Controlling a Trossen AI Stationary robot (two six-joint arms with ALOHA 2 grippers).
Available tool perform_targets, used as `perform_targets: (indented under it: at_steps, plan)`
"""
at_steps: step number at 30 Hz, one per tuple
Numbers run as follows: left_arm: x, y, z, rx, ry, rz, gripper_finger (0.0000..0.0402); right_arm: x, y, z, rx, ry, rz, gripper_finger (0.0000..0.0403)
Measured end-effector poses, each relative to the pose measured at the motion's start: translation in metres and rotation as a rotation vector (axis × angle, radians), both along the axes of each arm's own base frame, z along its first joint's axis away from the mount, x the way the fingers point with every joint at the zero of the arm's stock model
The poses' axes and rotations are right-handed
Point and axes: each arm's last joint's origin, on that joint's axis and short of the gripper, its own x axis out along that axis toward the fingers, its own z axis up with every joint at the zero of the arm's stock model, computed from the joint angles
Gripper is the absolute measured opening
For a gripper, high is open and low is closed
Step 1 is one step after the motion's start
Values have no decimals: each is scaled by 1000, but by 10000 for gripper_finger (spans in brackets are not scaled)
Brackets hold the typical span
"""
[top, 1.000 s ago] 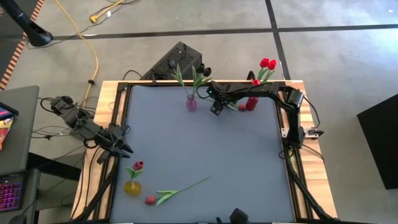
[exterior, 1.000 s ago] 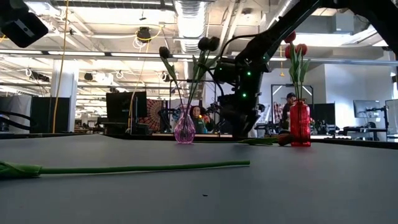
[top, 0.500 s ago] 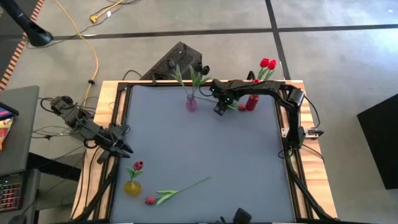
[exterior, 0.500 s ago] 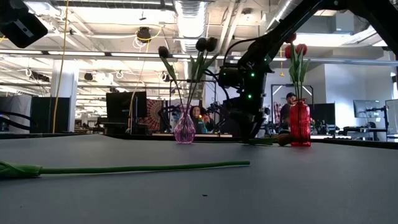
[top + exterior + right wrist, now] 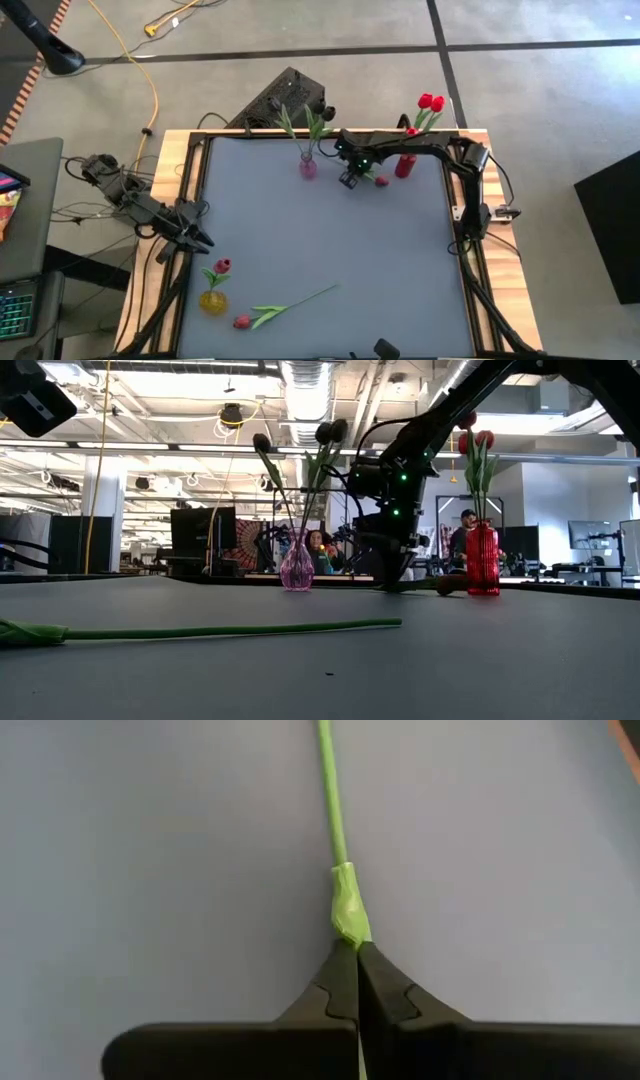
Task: Sort flowers into vase by color
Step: Put the top dark red flower into the yellow vase
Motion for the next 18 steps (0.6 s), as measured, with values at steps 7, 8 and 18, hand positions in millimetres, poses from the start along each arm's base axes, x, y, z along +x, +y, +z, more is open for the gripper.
perform_targets:
  at_steps: [7,8,18]
  plan:
    - [0,0,0,-3,2,-7,107,8,4,19,34,-9,-99,37]
    - [0,0,0,-3,2,-7,107,8,5,23,49,0,-131,35]
    - [-1,-1,0,3,0,-40,107,4,39,54,171,213,-288,26]
